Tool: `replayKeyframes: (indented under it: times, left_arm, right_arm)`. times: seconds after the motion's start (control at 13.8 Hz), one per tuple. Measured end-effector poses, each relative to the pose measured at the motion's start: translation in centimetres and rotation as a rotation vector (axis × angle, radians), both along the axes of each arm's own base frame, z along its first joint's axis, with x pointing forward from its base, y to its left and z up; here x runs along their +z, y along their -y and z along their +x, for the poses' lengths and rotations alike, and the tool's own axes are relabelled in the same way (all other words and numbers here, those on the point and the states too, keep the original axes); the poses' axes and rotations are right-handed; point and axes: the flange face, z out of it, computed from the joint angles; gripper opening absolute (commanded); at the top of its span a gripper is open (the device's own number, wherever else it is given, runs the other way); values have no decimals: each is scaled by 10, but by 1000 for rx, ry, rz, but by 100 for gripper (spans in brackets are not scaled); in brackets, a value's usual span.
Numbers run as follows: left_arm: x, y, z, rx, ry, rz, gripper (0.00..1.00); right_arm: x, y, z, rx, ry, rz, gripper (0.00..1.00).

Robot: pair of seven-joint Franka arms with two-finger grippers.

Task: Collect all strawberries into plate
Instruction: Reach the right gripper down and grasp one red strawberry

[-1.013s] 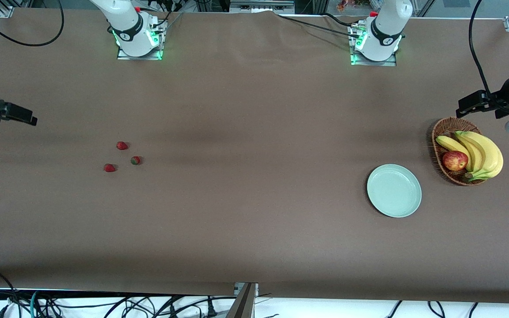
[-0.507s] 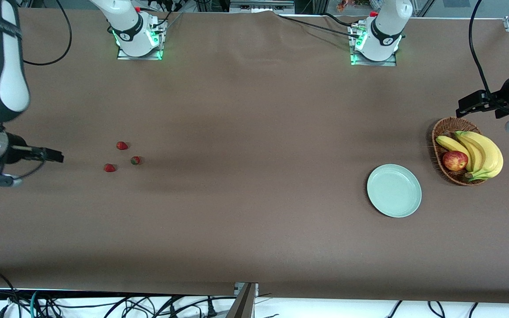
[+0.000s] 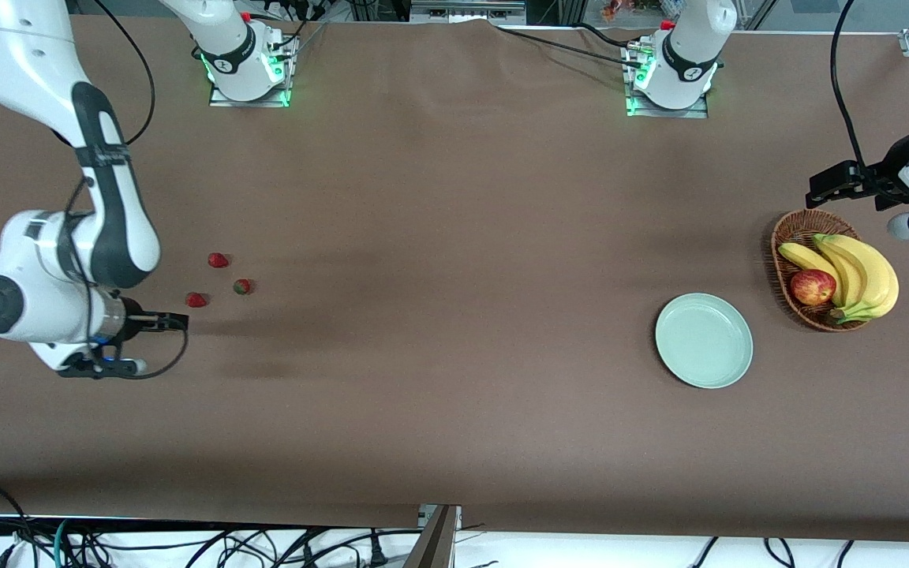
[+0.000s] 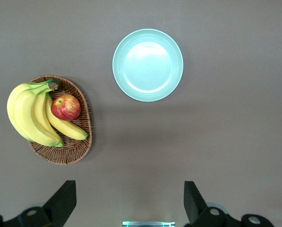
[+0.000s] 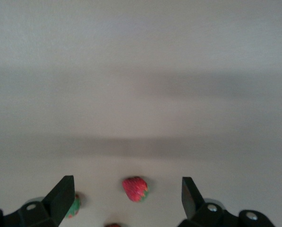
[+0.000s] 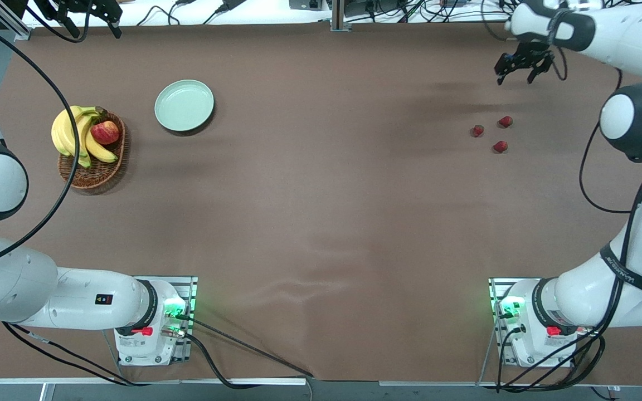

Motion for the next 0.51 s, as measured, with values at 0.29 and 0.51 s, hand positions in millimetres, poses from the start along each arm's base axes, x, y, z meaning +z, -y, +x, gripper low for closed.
replayKeyframes:
  times: [0.29,0.51]
  left_arm:
    - [0,-4,0,7,0,0,100]
    - [-2,-1,3,2,4,0,100]
  right_arm:
    - [-25,-3,-8,4,-44,-2,100]
    - [-44,0,-20,1,-84,-2,100]
